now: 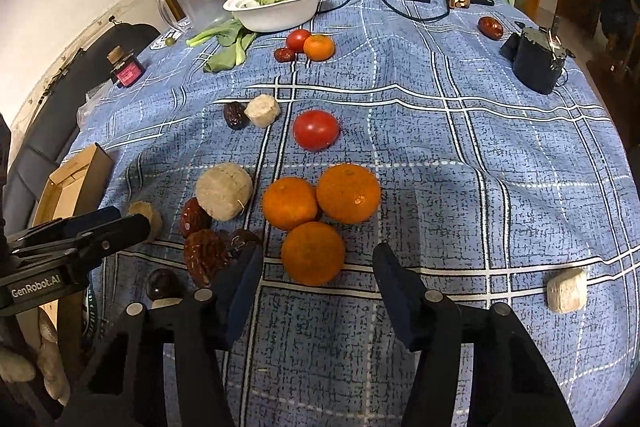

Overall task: Organize fruits
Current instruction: 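Move the left tool toward a beige round cake while the right tool approaches a tangerine, then grasp the beige round cake with the left tool while the right tool grasps the tangerine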

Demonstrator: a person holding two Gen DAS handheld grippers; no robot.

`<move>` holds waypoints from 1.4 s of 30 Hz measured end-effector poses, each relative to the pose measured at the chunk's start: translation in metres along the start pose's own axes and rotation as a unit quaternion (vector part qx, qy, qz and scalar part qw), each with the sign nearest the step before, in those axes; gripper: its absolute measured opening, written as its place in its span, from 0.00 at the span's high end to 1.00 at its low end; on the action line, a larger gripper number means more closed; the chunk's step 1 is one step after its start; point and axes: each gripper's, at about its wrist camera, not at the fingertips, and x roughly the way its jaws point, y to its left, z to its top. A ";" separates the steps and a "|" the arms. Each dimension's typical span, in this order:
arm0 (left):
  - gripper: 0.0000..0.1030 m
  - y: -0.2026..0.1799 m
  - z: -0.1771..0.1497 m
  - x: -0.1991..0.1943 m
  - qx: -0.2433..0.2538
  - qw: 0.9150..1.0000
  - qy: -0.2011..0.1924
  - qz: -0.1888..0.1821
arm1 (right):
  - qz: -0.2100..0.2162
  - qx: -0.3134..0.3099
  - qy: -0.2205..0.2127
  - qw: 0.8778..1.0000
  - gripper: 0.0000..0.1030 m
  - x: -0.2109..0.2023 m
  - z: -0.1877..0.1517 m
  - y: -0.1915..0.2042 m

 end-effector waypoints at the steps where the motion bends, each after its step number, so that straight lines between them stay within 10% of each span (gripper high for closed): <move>1: 0.37 0.001 0.000 0.002 0.000 1.000 0.002 0.001 | 0.000 0.000 0.001 1.000 0.41 0.001 0.001 0.000; 42: 0.37 -0.031 -0.013 -0.054 0.034 0.994 -0.058 0.087 | 0.012 0.008 -0.031 0.999 0.41 -0.041 -0.013 0.008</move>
